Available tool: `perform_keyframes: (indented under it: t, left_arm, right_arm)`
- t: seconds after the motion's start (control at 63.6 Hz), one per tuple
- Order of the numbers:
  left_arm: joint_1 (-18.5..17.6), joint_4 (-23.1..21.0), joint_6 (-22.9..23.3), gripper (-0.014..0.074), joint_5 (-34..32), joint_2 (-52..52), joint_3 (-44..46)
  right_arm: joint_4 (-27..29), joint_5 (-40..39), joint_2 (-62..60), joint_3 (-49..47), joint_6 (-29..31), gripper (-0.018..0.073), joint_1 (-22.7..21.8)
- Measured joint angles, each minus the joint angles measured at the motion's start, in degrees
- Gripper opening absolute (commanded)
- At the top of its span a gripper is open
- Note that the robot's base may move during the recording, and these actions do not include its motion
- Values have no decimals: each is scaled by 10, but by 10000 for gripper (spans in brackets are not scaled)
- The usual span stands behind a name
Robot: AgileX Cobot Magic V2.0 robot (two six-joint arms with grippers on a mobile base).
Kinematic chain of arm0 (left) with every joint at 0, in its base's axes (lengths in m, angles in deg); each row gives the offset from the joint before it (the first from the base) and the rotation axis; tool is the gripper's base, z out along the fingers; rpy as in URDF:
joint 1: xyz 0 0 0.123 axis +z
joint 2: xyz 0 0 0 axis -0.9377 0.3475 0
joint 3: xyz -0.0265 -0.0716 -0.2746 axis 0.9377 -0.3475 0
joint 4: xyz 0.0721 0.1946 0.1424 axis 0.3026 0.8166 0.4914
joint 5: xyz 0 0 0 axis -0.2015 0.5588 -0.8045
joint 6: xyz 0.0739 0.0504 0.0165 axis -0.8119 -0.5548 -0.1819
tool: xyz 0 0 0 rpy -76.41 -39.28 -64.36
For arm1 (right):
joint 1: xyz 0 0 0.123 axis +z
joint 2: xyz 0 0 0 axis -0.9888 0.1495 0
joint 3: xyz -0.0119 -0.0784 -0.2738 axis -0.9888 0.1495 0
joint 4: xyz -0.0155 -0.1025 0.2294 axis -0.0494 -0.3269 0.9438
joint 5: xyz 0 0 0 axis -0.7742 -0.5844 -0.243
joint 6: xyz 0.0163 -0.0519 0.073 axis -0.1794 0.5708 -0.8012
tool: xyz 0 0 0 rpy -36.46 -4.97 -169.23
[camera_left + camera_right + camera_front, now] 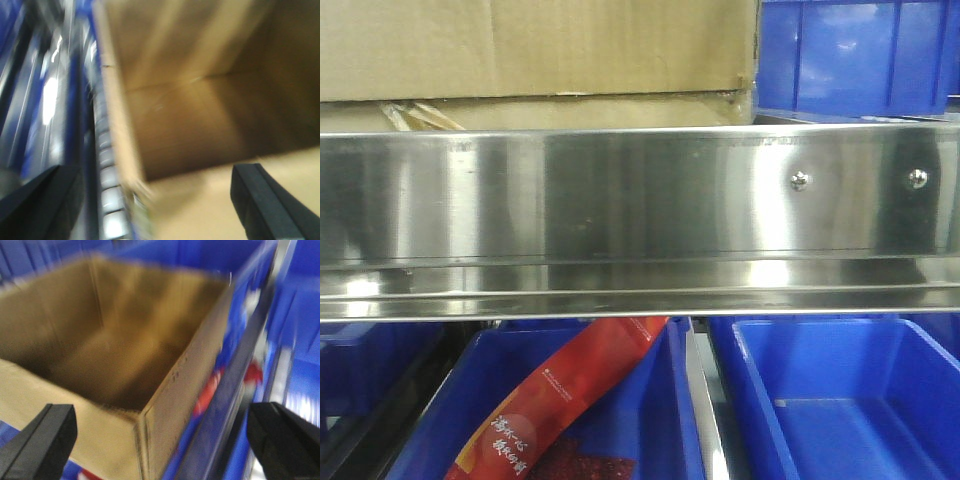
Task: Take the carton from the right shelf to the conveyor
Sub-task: 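Close both grippers on the carton's opposite side walls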
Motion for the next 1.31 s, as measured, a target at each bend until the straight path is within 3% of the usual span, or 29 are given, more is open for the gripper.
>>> perform_keyframes:
  t: [0.157,0.252,0.393,0.802,1.211,1.306]
  left_arm:
    - [52,-19,1,498,79,84,114]
    - [75,-48,0,498,101,122,167]
    - [83,-62,-1,498,107,188,243]
    - [83,-56,-1,498,112,282,265]
    - [66,-44,-1,498,113,298,265]
    - [58,-34,-1,498,113,306,266]
  right_arm:
    - [-61,126,126,-189,-48,570,0]
    - [-77,141,174,-256,-61,570,3]
    - [-112,146,246,-325,-73,570,23]
    - [-123,151,333,-340,-92,570,29]
    - [-125,151,368,-340,-98,570,12]
    - [-125,151,370,-340,-98,524,12]
